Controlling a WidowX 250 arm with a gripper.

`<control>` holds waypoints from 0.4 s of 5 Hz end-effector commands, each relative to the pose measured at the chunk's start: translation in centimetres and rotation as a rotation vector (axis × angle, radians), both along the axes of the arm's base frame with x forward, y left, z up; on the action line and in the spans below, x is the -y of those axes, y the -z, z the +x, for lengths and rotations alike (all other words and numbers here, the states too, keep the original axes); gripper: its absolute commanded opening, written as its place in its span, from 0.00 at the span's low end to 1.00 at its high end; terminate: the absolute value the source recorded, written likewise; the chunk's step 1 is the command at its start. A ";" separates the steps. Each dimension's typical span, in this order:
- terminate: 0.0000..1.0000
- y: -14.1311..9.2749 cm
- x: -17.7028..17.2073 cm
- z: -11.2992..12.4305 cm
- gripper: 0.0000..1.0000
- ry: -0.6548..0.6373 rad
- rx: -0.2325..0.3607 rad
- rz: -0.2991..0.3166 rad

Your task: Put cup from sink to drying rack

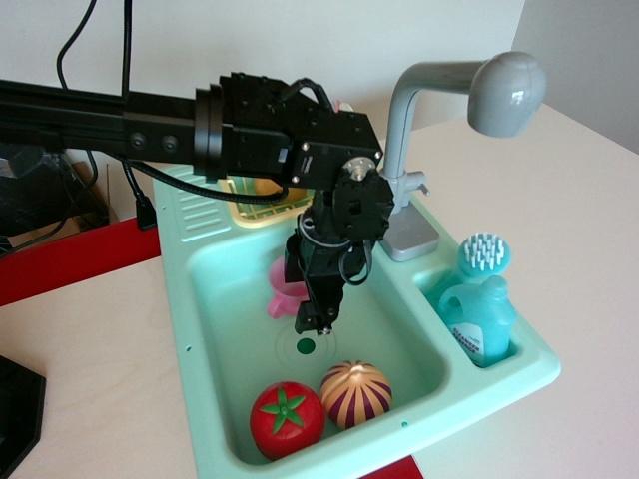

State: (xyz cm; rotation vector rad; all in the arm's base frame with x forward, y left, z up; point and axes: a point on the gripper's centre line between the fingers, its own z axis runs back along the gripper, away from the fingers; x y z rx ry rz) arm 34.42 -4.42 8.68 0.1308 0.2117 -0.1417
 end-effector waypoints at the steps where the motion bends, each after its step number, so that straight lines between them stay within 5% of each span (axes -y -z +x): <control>1: 0.00 -1.0 0.2 1.0 0.00 -0.029 0.086 0.006; 2: 0.00 -0.7 0.1 0.5 0.00 -0.040 0.100 0.010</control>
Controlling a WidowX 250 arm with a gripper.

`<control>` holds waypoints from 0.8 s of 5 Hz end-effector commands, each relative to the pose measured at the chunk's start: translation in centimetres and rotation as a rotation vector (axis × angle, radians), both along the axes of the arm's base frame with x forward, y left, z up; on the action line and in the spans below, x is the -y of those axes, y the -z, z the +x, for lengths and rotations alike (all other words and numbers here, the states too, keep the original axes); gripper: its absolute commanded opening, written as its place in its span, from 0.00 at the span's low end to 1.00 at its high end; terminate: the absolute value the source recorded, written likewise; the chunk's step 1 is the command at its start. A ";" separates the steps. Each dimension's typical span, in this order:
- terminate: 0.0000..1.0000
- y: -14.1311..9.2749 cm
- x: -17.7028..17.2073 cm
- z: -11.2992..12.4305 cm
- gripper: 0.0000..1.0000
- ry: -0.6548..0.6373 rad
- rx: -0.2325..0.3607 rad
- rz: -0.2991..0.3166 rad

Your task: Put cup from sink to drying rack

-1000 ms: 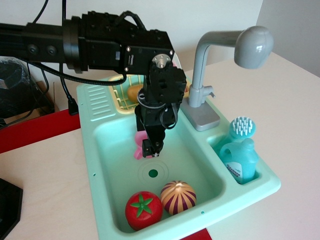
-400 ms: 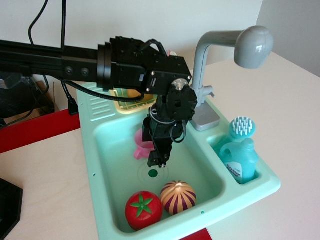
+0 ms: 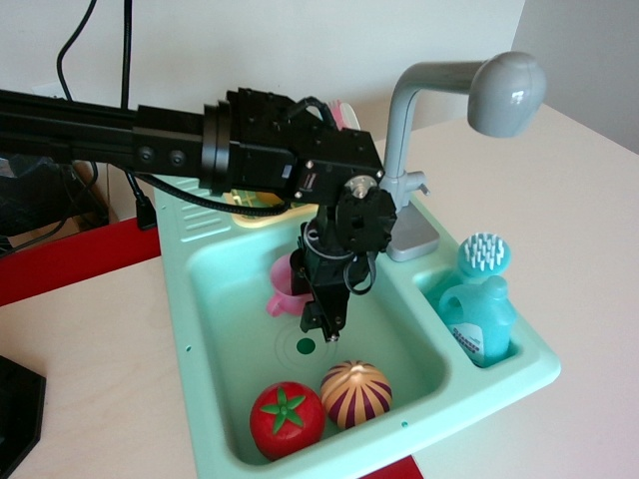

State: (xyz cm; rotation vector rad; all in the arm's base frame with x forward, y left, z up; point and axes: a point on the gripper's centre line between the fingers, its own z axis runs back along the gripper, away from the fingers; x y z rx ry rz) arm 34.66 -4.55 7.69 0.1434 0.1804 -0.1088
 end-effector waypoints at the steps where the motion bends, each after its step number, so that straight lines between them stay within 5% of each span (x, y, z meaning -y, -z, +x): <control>1: 0.00 -1.3 -0.1 -0.1 0.00 -0.006 0.063 -0.001; 4: 0.00 -3.5 -1.0 -0.5 0.00 0.003 0.137 0.008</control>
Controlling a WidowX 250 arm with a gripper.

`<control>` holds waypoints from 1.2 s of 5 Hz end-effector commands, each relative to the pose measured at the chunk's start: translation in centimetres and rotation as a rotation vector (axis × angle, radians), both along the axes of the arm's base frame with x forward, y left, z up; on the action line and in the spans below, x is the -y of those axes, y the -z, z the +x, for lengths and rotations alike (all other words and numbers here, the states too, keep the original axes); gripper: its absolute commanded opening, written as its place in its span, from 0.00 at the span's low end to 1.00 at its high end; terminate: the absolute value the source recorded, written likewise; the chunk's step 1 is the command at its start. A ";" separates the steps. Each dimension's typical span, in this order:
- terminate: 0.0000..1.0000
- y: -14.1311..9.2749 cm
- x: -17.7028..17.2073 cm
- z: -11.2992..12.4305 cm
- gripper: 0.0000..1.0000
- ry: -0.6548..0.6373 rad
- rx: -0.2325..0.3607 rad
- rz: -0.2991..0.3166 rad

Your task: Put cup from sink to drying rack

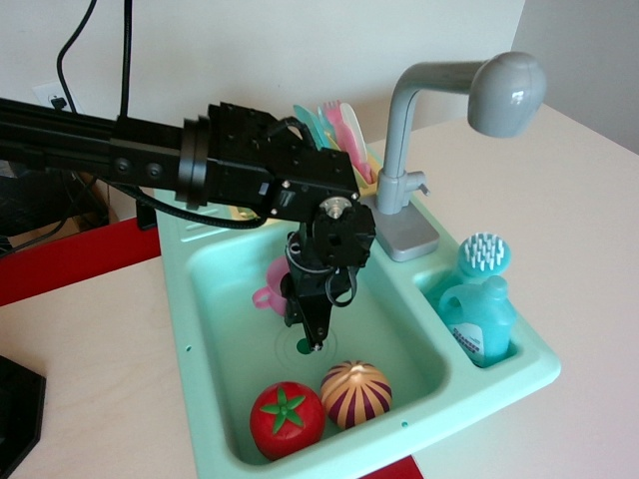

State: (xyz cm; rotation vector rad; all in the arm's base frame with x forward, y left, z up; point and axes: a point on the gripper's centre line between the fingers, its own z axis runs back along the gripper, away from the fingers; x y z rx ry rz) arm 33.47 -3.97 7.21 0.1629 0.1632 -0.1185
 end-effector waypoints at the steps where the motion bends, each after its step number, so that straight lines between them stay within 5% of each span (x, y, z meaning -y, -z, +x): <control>1: 0.00 -8.0 -1.5 1.9 0.00 -0.013 0.197 -0.015; 2: 0.00 -10.6 -3.0 2.8 0.00 -0.038 0.239 -0.005; 3: 0.00 -10.7 -5.9 3.0 0.00 -0.093 0.231 0.014; 6: 0.00 -6.7 -12.6 2.7 0.00 -0.213 0.160 0.040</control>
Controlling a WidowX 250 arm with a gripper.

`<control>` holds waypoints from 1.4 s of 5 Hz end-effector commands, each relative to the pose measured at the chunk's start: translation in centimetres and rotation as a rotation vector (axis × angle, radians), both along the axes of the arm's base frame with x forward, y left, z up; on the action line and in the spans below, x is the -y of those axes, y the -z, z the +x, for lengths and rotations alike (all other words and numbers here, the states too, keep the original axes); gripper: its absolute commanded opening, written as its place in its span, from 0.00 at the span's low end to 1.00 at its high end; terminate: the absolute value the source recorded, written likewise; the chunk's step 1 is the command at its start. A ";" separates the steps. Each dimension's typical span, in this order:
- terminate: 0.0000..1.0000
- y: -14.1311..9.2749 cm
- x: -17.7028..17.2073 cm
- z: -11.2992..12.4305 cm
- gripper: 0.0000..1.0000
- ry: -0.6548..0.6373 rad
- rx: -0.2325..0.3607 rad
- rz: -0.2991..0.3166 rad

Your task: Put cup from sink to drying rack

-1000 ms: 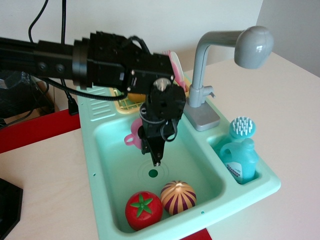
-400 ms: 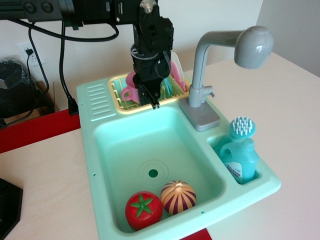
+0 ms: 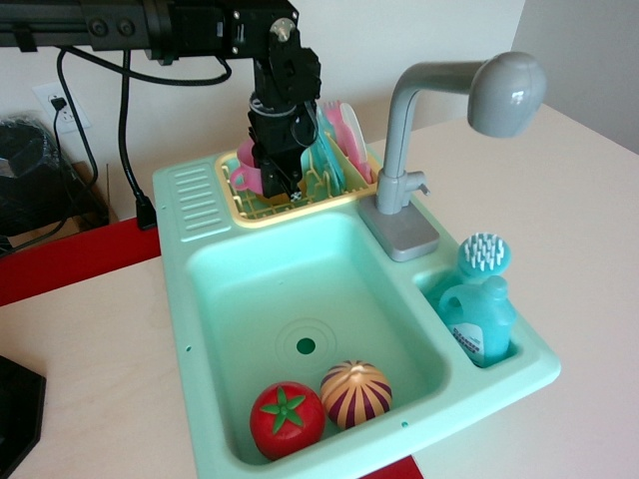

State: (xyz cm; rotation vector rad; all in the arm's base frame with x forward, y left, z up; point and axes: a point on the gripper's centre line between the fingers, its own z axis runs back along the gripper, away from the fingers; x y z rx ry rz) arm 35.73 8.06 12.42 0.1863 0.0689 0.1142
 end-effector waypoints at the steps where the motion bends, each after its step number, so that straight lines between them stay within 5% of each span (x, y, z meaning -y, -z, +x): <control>1: 0.00 -1.1 -0.7 0.9 0.00 0.005 0.046 0.003; 2: 0.00 -0.8 -0.3 1.4 0.00 0.010 0.046 0.007; 3: 0.00 -0.8 -0.1 1.5 1.00 0.011 0.035 0.013; 5: 0.00 -0.8 0.7 1.1 1.00 0.029 0.022 0.027; 6: 0.00 -3.6 1.9 1.0 1.00 0.063 0.089 0.054; 7: 1.00 -6.7 4.1 1.2 1.00 0.130 0.161 0.061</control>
